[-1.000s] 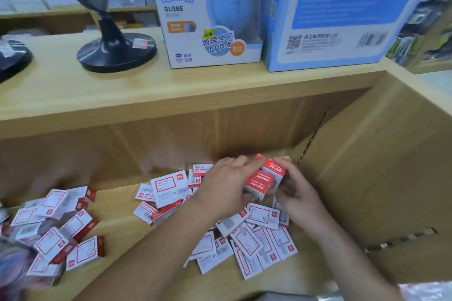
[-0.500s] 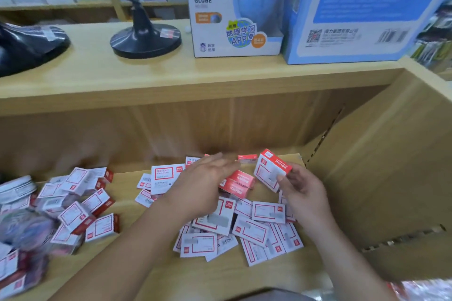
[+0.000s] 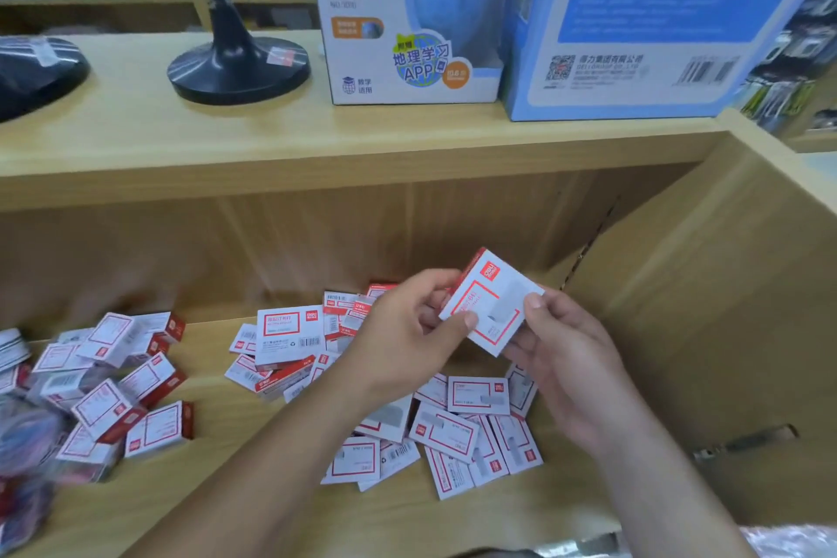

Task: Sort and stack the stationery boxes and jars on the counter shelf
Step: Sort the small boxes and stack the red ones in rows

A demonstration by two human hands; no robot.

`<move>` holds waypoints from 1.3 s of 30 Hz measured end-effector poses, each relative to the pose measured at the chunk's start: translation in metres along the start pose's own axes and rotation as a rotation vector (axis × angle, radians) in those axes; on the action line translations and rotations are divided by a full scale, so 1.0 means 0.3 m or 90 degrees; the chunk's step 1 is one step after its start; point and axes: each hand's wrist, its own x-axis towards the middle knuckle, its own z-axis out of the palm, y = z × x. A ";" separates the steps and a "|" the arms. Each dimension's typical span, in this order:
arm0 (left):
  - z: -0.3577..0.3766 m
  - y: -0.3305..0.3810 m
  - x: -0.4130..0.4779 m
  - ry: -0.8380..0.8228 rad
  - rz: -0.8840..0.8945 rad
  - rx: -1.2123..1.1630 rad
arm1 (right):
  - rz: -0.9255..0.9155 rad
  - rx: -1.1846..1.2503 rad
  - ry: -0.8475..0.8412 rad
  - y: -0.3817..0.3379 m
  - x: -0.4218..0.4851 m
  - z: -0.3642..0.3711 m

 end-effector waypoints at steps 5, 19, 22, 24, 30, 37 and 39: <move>-0.027 -0.006 0.015 -0.035 0.009 0.080 | -0.155 -0.249 0.013 0.018 0.025 -0.059; -0.170 -0.122 0.045 -0.063 -0.007 0.382 | -0.237 -0.580 0.211 0.076 0.170 -0.089; -0.182 -0.125 0.043 -0.090 -0.035 0.364 | -0.216 -0.631 0.170 0.094 0.215 -0.070; -0.192 -0.129 0.038 -0.129 -0.019 0.385 | -0.232 -0.632 0.171 0.096 0.232 -0.070; -0.205 -0.170 0.048 -0.171 0.031 0.416 | -0.192 -0.679 0.289 0.128 0.210 -0.079; -0.191 -0.179 0.025 -0.130 0.143 0.386 | -0.146 -0.646 0.360 0.137 0.226 -0.021; -0.190 -0.176 0.012 -0.131 0.148 0.388 | -0.144 -0.591 0.371 0.142 0.236 -0.014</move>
